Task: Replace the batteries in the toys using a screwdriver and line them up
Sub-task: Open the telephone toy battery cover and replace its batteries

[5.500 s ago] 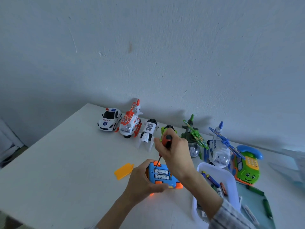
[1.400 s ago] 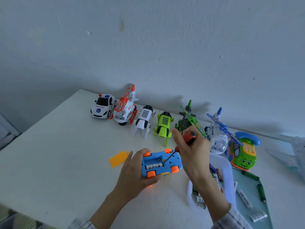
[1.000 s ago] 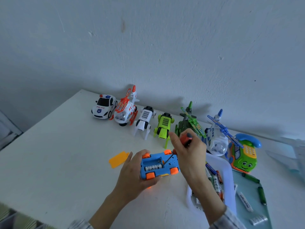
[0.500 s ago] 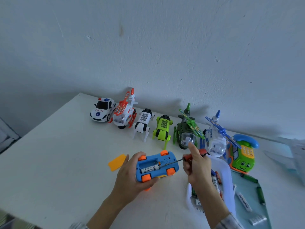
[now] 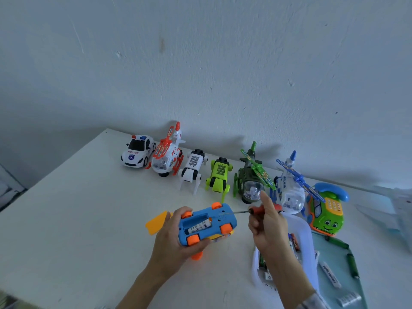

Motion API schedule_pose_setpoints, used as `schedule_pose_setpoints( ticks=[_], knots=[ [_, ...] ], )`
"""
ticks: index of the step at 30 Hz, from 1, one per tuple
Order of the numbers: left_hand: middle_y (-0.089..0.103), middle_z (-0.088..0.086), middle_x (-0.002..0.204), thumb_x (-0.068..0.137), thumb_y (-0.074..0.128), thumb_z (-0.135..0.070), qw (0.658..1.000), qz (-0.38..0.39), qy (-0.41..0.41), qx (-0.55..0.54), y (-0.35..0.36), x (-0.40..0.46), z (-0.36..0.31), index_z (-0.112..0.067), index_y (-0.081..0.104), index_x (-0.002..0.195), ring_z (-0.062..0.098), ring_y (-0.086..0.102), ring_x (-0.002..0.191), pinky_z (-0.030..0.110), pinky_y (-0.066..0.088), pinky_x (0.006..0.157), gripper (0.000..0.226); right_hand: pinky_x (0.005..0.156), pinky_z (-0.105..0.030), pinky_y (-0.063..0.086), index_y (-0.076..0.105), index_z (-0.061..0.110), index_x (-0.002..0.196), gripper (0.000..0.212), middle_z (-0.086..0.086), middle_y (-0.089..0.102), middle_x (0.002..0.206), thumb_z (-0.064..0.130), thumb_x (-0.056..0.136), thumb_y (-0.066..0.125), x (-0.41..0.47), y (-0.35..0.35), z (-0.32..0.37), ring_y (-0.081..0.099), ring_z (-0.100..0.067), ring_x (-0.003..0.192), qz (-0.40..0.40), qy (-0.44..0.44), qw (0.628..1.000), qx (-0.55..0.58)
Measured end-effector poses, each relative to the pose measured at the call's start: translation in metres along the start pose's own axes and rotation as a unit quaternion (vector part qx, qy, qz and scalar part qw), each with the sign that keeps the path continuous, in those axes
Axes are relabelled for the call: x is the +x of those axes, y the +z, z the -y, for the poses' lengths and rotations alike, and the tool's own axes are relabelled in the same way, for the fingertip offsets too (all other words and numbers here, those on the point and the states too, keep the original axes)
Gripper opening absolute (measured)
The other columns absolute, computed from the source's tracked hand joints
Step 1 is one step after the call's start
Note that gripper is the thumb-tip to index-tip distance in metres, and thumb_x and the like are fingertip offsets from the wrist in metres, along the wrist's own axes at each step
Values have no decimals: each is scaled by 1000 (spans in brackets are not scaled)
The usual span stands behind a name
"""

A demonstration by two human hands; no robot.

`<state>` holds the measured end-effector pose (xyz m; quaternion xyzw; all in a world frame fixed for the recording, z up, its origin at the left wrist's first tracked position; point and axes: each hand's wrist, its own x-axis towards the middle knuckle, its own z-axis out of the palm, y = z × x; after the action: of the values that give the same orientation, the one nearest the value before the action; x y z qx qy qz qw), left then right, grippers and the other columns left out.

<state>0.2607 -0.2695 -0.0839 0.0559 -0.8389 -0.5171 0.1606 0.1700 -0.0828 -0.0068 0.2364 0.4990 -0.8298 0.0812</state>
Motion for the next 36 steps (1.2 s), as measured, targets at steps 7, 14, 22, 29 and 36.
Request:
schedule_pose_setpoints(
  ticks=[7, 14, 22, 29, 36],
  knots=[
    [66, -26, 93, 45, 73, -67, 984, -168, -54, -21, -44, 18, -2, -40, 53, 103, -3, 64, 79, 31, 55, 68, 68, 45, -24, 48, 56, -4, 80, 13, -14, 64, 61, -1, 81, 69, 0, -10, -1, 54, -18, 46, 8, -86, 994, -60],
    [66, -8, 100, 48, 72, -68, 985, -165, -26, 34, -55, 20, -14, -38, 49, 111, 8, 66, 87, 42, 58, 71, 73, 57, -25, 45, 61, 3, 67, 19, -10, 71, 69, -16, 68, 66, -13, -5, -52, 60, -15, 60, 87, -91, 938, -324],
    [63, -31, 94, 58, 71, -63, 987, -89, 91, 100, -40, 21, -34, -36, 48, 111, -6, 61, 87, 55, 25, 115, 64, 66, -28, 39, 58, 20, 88, 18, 5, 57, 93, 6, 83, 48, -11, -6, -73, 53, -19, 88, 77, -240, 661, -707],
    [64, -19, 95, 61, 67, -69, 980, -66, 116, 151, -29, 20, -28, -22, 52, 117, -2, 62, 82, 43, 24, 114, 74, 83, -29, 42, 61, 16, 111, 23, 7, 50, 111, 16, 88, 55, -31, 9, -52, 44, -10, 104, -24, -456, 752, -475],
    [59, -19, 97, 64, 63, -66, 972, -53, 144, 179, -19, 13, -32, -23, 47, 121, -1, 57, 91, 49, 26, 110, 73, 84, -28, 27, 69, 29, 98, 36, 6, 54, 117, 52, 87, 44, -55, 19, -72, 40, -13, 106, -4, -455, 691, -561]
  ],
)
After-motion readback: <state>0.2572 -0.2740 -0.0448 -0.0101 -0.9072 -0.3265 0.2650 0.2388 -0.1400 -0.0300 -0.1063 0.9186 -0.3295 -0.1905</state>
